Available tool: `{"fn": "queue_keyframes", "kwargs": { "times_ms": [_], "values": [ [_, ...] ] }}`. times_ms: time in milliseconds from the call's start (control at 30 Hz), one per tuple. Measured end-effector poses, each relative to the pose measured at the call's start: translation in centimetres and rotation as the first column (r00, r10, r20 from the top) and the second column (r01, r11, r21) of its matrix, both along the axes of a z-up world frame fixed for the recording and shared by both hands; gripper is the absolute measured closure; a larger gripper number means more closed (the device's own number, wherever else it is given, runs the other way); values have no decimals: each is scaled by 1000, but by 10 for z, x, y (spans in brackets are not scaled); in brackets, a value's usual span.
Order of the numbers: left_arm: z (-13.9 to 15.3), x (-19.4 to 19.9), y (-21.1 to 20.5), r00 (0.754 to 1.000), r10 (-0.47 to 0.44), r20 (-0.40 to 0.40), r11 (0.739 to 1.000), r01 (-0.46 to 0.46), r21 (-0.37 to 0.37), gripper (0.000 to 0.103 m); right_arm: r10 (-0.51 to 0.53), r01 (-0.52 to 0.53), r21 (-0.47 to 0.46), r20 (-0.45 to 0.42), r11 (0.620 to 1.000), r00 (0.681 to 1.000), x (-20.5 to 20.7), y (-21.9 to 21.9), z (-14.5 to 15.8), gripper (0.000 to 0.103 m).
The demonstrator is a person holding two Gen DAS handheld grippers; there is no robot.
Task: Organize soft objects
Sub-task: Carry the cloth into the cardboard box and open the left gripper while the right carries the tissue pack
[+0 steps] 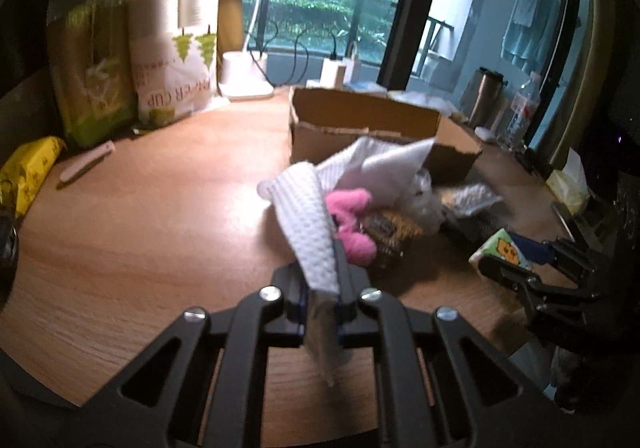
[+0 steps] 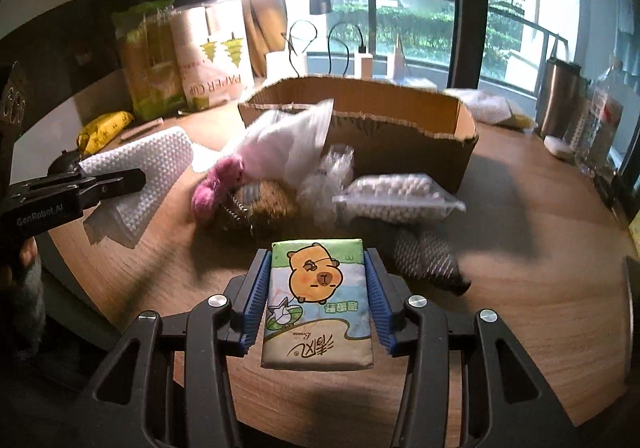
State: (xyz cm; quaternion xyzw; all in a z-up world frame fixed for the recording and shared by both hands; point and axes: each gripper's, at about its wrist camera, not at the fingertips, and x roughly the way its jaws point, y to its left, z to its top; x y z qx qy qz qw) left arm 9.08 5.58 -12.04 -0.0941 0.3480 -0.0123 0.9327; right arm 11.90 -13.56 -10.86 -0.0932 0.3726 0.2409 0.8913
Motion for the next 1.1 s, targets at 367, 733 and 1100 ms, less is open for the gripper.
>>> {"fn": "queue_keyframes", "kwargs": {
  "times_ms": [367, 733, 1100],
  "values": [
    [44, 10, -7, 993, -26, 114, 1000, 25, 11, 94, -25, 22, 35, 78, 999, 997, 18, -12, 36, 55],
    [74, 40, -28, 980, -72, 187, 997, 68, 30, 94, -58, 49, 61, 151, 997, 987, 47, -34, 65, 55],
    [85, 76, -58, 965, -140, 222, 990, 134, 39, 94, -88, 75, 75, 183, 994, 979, 81, -54, 76, 55]
  ]
}}
